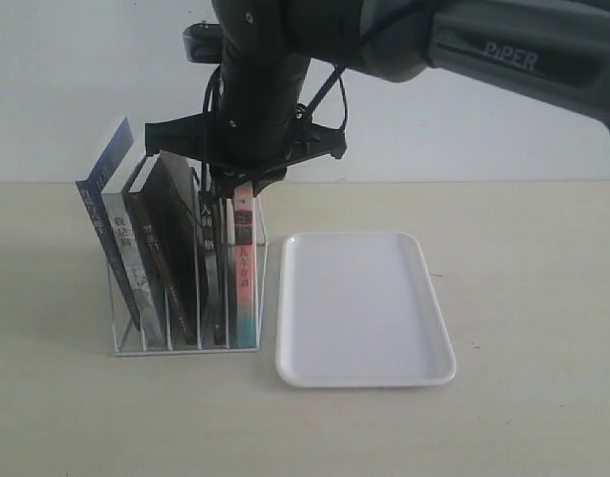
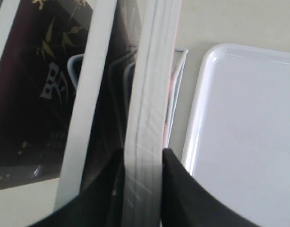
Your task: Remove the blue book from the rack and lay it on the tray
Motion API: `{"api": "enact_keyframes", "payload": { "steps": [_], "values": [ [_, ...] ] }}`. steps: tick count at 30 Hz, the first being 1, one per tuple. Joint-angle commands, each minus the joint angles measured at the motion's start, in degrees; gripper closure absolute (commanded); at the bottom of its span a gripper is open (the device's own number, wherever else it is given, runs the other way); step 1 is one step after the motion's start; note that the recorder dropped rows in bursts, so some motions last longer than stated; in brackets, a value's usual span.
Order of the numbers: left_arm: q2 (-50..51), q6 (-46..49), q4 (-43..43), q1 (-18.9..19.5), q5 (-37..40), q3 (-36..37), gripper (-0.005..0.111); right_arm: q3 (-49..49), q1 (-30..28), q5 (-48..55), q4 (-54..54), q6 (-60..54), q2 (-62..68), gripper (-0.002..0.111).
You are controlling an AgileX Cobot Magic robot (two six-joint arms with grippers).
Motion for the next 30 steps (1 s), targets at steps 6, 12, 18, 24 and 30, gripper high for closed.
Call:
{"api": "enact_keyframes", "payload": {
  "steps": [6,12,18,24,30],
  "values": [
    [-0.1,0.2,0.2,-0.5,-0.4,0.2,0.101,-1.8,-0.1,-2.5,-1.0,-1.5,-7.4,0.108],
    [-0.1,0.2,0.2,-0.5,-0.4,0.2,0.101,-5.5,-0.1,-0.8,-1.0,-3.0,-7.5,0.108],
    [-0.1,0.2,0.2,-0.5,-0.4,0.2,0.101,-5.5,-0.1,-0.6,-1.1,-3.2,-7.5,0.108],
    [-0.1,0.2,0.2,-0.5,-0.4,0.2,0.101,-5.5,-0.1,-0.6,-2.3,-3.2,-7.5,0.108],
    [-0.1,0.2,0.2,-0.5,-0.4,0.2,0.101,-5.5,-0.1,-0.6,-2.4,-3.2,-7.5,0.108]
  ]
}}
